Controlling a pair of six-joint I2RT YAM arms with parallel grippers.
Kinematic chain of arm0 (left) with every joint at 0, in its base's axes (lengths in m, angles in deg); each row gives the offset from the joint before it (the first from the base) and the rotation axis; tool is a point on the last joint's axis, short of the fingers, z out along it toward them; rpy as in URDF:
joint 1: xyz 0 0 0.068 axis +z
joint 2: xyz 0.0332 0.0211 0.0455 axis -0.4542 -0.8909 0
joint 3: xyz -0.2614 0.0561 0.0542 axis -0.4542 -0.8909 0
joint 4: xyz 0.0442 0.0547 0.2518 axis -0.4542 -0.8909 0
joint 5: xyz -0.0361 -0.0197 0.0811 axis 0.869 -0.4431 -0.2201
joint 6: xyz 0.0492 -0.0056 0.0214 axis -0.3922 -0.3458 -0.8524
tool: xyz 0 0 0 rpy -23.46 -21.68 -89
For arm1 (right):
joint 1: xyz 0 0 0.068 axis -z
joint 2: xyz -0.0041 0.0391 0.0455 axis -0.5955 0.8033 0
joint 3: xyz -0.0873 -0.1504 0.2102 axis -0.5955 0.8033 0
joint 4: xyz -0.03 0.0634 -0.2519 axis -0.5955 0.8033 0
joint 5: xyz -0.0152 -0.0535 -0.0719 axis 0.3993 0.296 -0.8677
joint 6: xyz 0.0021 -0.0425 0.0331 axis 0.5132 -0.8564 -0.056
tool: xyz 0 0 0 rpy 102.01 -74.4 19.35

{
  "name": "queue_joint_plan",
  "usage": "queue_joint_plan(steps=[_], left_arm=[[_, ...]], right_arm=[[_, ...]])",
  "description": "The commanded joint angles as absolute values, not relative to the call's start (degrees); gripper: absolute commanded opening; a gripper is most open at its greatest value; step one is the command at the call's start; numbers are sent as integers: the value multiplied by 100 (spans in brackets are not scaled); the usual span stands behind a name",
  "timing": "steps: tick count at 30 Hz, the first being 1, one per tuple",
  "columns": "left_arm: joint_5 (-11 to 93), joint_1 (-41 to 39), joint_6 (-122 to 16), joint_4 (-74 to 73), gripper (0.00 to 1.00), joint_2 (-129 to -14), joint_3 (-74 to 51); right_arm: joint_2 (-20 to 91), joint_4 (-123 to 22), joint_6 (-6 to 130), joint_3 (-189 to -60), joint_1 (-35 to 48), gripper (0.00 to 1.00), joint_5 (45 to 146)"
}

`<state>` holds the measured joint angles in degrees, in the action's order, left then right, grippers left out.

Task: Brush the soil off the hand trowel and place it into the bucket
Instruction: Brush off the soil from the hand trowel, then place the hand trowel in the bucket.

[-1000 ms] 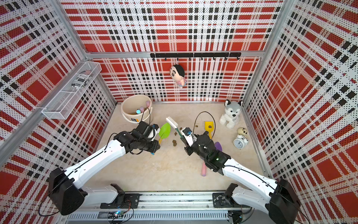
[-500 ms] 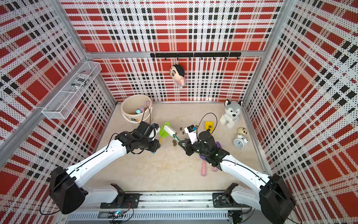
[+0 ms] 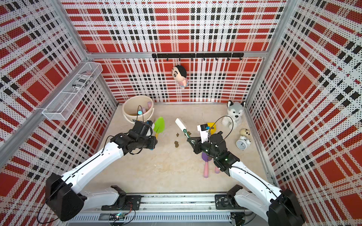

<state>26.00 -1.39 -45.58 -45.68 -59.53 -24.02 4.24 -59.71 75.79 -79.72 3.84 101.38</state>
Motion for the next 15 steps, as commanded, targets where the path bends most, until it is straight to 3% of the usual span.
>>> queue_joint_plan(steps=[1,7,15], left_arm=[[2450,389,-3521,-3590,0,-5625,-2045],[4129,1414,-1896,-2144,0,-5962,-1924],[5412,2196,357,-12,0,-6549,-1910]], right_arm=[[392,-6374,7942,-7740,412,0,10038],[427,-6455,8157,-7660,412,0,10063],[246,-6300,8206,-7601,411,0,10041]])
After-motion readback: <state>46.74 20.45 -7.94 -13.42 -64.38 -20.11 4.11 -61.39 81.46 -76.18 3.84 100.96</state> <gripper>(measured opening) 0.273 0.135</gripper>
